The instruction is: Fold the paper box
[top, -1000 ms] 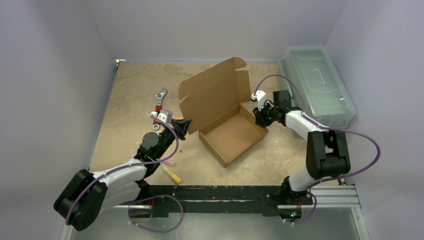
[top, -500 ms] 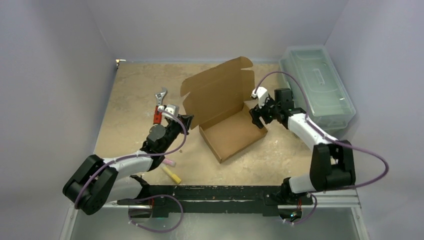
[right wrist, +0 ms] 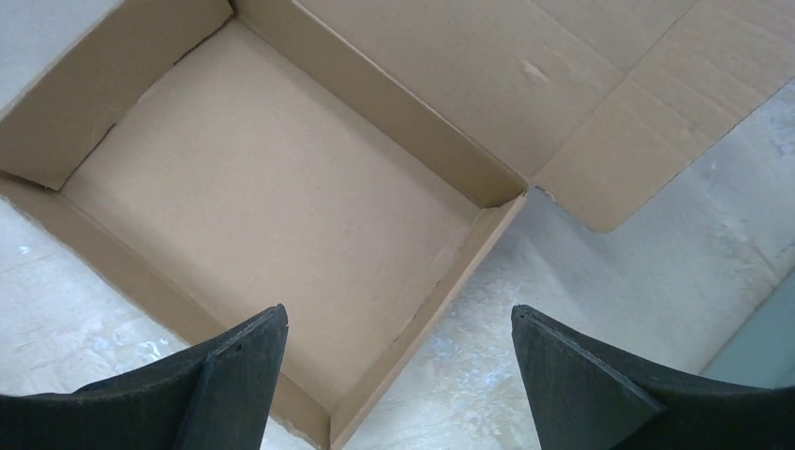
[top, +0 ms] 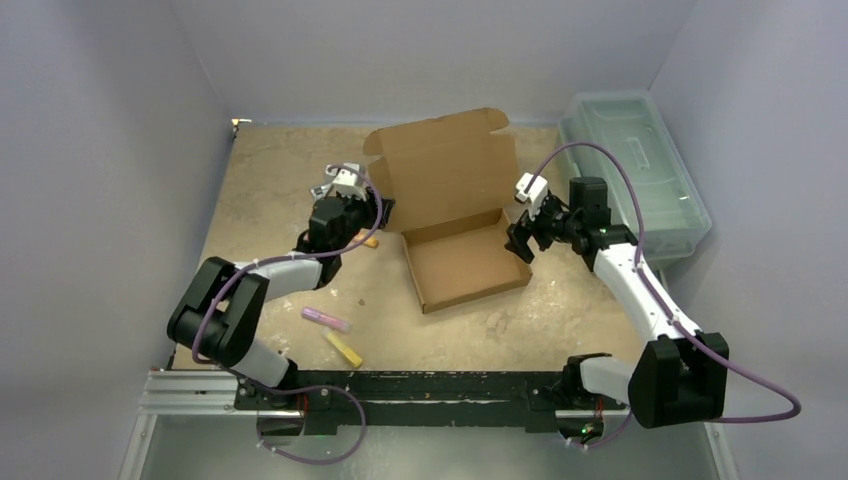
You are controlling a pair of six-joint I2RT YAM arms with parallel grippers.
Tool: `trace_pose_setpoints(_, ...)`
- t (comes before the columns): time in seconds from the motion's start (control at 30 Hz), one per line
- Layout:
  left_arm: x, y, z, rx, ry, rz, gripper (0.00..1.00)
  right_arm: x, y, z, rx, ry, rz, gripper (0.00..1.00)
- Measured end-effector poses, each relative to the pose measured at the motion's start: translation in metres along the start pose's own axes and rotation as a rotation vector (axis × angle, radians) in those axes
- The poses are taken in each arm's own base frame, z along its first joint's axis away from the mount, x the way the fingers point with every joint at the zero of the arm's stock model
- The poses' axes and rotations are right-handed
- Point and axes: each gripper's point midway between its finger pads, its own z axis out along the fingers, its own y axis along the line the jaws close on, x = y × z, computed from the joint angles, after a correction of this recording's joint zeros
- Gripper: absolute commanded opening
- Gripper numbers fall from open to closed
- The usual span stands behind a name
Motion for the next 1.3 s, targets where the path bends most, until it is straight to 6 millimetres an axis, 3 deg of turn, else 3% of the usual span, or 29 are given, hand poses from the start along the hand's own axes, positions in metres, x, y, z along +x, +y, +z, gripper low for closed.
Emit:
trace_pose_setpoints(0.13, -0.008, 0.008, -0.001, -0.088, 0.064, -0.076, 0.75, 0.002, 0.006, -0.001, -0.025, 0.005, 0.011, 0.93)
trace_pose_setpoints(0.2, -0.02, 0.013, -0.011, -0.153, 0.085, -0.105, 0.96, 0.002, 0.008, -0.001, -0.035, 0.004, 0.013, 0.93)
trace_pose_setpoints(0.23, -0.03, 0.016, -0.02, -0.197, 0.09, -0.128, 0.99, 0.001, 0.009, -0.002, -0.035, 0.0, 0.012, 0.94)
trace_pose_setpoints(0.4, -0.078, 0.026, -0.077, -0.365, 0.042, -0.256, 0.99, -0.014, 0.013, -0.013, -0.031, -0.05, -0.006, 0.98)
trace_pose_setpoints(0.53, -0.082, 0.019, -0.119, -0.401, 0.044, -0.402, 0.94, -0.029, 0.016, -0.021, -0.036, -0.092, -0.002, 0.99)
trace_pose_setpoints(0.6, -0.067, 0.017, -0.134, -0.424, 0.085, -0.48, 0.9, -0.036, 0.019, -0.024, -0.048, -0.115, 0.012, 0.99)
trace_pose_setpoints(0.7, -0.025, 0.021, -0.157, -0.519, 0.22, -0.596, 0.77, -0.042, 0.024, -0.027, -0.06, -0.135, 0.039, 0.99)
trace_pose_setpoints(0.93, 0.094, 0.016, -0.213, -0.84, 0.636, -0.652, 0.76, -0.048, 0.022, -0.027, -0.051, -0.157, 0.077, 0.99)
trace_pose_setpoints(1.0, 0.105, 0.011, -0.219, -0.869, 0.681, -0.63, 0.75, -0.047, 0.021, -0.026, -0.046, -0.156, 0.078, 0.99)
trace_pose_setpoints(1.13, 0.128, 0.026, -0.231, -1.024, 0.71, -0.615, 0.7, -0.042, 0.019, -0.025, -0.03, -0.14, 0.083, 0.99)
trace_pose_setpoints(1.3, 0.141, 0.043, -0.245, -1.125, 0.67, -0.61, 0.67, -0.036, 0.017, -0.024, -0.015, -0.123, 0.085, 0.99)
